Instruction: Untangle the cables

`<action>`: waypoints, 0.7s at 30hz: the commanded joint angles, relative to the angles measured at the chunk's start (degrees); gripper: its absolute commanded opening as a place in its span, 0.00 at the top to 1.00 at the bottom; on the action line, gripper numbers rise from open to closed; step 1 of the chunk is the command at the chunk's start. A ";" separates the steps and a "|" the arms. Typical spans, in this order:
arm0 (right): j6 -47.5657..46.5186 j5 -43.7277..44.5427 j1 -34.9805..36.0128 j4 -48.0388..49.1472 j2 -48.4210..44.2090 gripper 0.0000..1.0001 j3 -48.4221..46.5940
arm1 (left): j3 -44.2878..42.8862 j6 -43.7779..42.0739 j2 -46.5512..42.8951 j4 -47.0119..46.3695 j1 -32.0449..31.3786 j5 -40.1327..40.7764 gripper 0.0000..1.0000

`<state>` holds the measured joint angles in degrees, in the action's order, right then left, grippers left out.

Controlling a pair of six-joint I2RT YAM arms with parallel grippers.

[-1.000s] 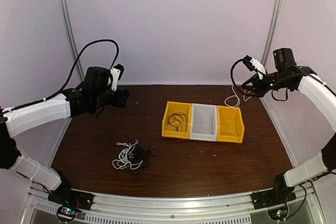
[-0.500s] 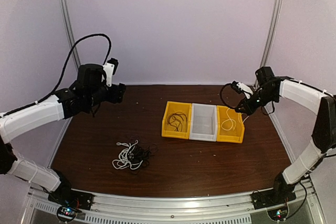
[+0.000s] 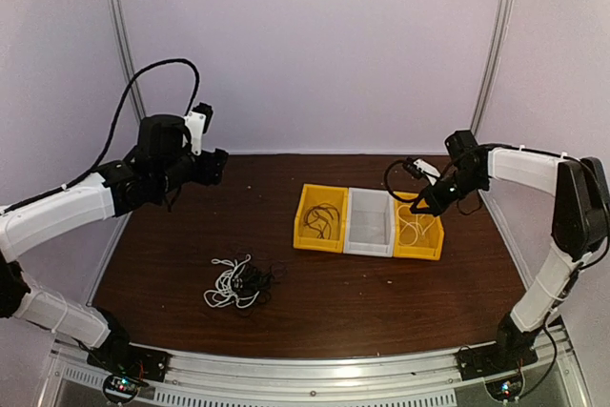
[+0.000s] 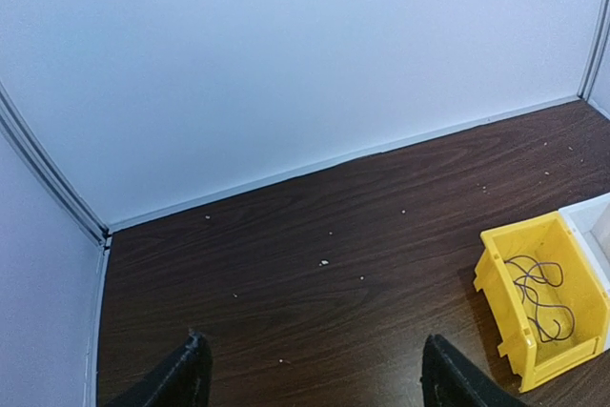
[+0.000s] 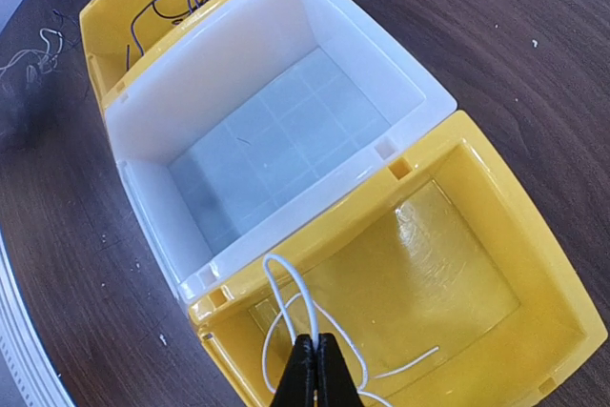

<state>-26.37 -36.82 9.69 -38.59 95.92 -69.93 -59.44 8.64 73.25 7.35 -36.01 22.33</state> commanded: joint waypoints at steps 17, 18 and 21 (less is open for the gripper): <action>2.56 13.03 0.79 6.61 3.54 0.98 2.60 | 1.15 -0.76 -2.03 -3.12 -0.03 -0.34 0.23; 2.43 13.56 1.23 6.53 3.84 0.97 2.53 | 1.08 -1.00 -1.98 -3.10 -0.03 0.02 0.23; 1.85 16.04 2.84 6.29 4.37 0.96 1.80 | 0.86 -0.83 -2.25 -2.93 -0.03 -0.81 0.23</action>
<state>-24.86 -25.34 10.48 -33.04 99.07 -67.51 -59.16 8.40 72.58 7.29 -36.01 22.06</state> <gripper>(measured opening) 0.035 0.771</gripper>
